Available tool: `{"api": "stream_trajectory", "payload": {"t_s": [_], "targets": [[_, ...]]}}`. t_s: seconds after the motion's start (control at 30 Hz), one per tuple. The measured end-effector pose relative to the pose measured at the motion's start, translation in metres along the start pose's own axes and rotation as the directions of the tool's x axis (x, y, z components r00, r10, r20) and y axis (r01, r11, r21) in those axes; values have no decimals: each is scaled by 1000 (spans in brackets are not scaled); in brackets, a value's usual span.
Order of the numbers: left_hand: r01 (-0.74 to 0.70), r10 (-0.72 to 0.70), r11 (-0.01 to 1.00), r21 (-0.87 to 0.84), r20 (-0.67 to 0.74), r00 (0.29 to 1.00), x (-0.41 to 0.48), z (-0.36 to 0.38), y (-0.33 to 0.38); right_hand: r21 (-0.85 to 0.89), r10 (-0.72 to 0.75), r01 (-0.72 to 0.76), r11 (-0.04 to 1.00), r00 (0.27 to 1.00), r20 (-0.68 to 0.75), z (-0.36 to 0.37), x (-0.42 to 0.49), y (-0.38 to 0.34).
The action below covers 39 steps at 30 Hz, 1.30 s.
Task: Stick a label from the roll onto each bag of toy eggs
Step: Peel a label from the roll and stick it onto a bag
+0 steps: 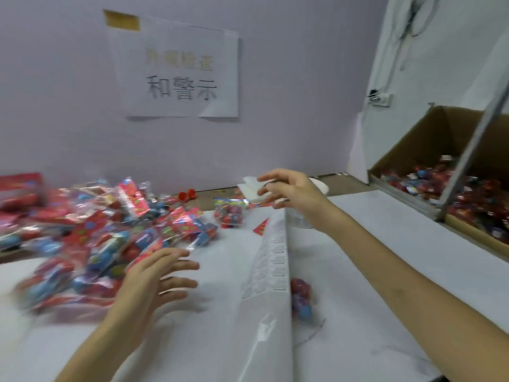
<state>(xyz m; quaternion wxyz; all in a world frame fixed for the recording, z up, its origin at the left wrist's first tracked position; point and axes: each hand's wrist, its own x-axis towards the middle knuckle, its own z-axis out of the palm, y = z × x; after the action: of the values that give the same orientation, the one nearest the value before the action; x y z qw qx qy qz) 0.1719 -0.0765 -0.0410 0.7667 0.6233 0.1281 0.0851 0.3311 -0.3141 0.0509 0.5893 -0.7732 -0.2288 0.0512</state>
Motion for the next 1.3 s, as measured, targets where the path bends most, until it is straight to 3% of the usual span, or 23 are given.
{"api": "stream_trajectory", "payload": {"t_s": [0.13, 0.23, 0.43, 0.57, 0.73, 0.93, 1.03, 1.3], "targets": [[88, -93, 994, -65, -78, 993, -3, -10, 2, -177, -164, 187, 966, 977, 138, 63, 7, -17], [127, -141, 985, -120, -108, 984, -2, -13, 2, -302, -209, 278, 912, 948, 241, 108, 26, -26], [175, -197, 967, -184, -108, 974, 2, -11, 4, -542, -52, 339, 769, 878, 475, 197, 61, -27], [174, -197, 968, -179, -124, 973, 6, -12, 1, -535, -13, 351, 768, 844, 536, 234, 60, -18], [170, -194, 969, -178, -129, 973, 7, -13, 2, -633, -116, 393, 667, 894, 433, 247, 47, -8], [173, -204, 960, -219, -131, 970, 4, -13, 6, -509, -249, 360, 782, 929, 274, 228, 33, -4], [156, -194, 954, -256, -130, 972, 3, -14, 7, -362, -336, 365, 858, 931, 143, 205, 29, -6], [10, -11, 947, -322, 0, 1000, -4, -14, 17, -29, -286, 287, 957, 957, 42, 141, -24, 8]]}}
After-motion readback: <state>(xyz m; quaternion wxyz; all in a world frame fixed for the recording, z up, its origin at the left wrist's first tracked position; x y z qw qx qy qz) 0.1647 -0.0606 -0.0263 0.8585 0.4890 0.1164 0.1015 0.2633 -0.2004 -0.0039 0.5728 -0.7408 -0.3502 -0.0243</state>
